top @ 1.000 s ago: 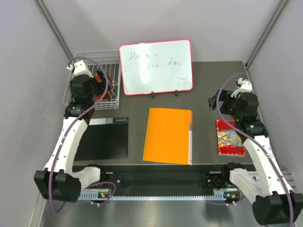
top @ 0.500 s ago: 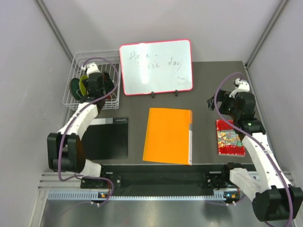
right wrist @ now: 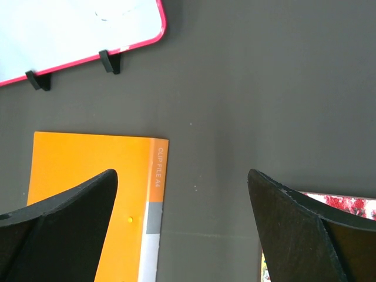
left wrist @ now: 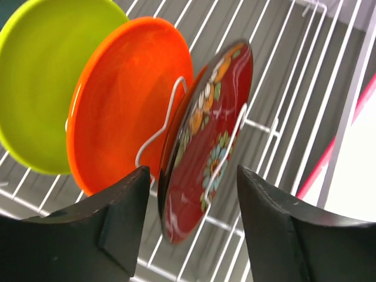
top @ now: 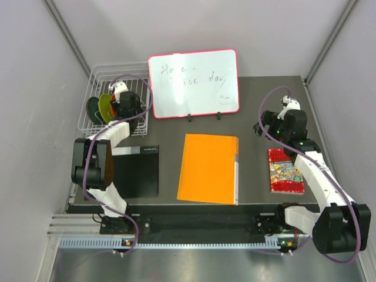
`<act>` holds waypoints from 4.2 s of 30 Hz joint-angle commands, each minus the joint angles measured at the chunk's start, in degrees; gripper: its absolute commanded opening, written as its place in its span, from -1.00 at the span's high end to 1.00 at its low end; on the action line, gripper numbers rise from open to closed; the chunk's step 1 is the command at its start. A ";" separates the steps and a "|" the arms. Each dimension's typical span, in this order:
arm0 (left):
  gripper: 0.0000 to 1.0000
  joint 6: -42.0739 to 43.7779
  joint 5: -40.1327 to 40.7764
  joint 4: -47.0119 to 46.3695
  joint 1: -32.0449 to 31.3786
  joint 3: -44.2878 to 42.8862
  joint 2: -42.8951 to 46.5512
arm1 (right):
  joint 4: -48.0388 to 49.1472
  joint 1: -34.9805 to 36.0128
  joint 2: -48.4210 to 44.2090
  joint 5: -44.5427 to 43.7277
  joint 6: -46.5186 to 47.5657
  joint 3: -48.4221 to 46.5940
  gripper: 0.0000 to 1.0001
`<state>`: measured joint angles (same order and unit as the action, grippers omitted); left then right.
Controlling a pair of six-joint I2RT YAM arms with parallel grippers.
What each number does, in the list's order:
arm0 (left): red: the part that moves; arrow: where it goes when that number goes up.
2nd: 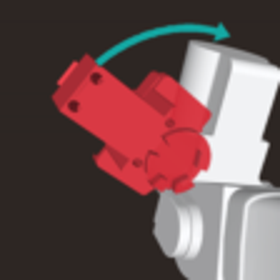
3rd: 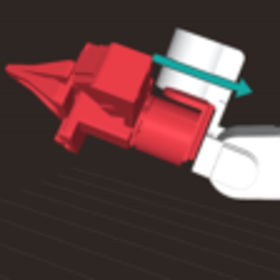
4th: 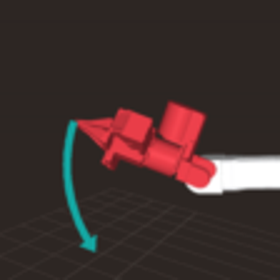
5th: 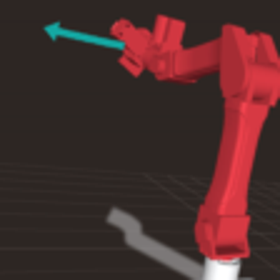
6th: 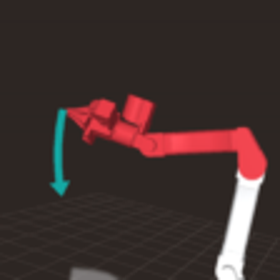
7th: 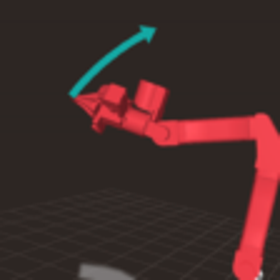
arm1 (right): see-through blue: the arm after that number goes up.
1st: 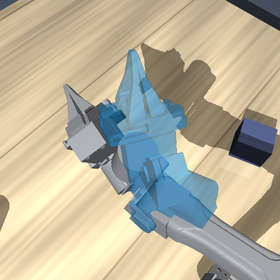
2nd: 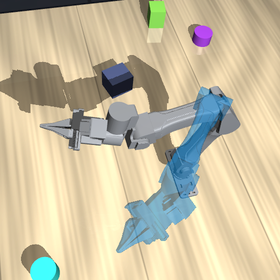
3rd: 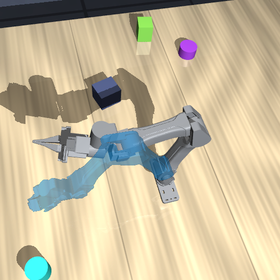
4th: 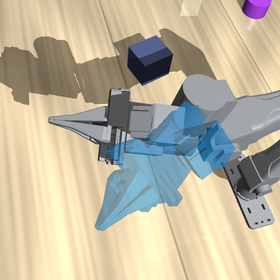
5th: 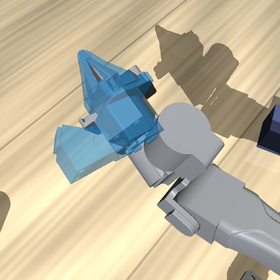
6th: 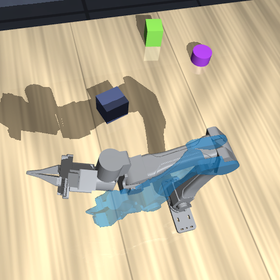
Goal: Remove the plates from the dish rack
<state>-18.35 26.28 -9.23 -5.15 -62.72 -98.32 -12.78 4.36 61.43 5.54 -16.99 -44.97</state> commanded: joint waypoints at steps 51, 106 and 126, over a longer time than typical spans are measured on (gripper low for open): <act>1.00 7.46 11.54 6.48 -5.30 -7.50 15.78 | -0.50 1.00 -5.62 3.50 -2.08 0.76 -0.80; -0.37 -26.06 -47.41 -13.05 -22.54 10.08 14.73 | 58.61 3.83 16.92 30.33 -33.47 10.96 1.00; -0.98 -1.96 -10.81 4.67 -12.62 2.60 21.68 | 21.03 -21.32 31.63 15.20 -14.73 -13.72 1.00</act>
<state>-22.74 12.08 -5.58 -21.50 -57.52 -75.83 5.58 -16.69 88.29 19.90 -32.14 -52.64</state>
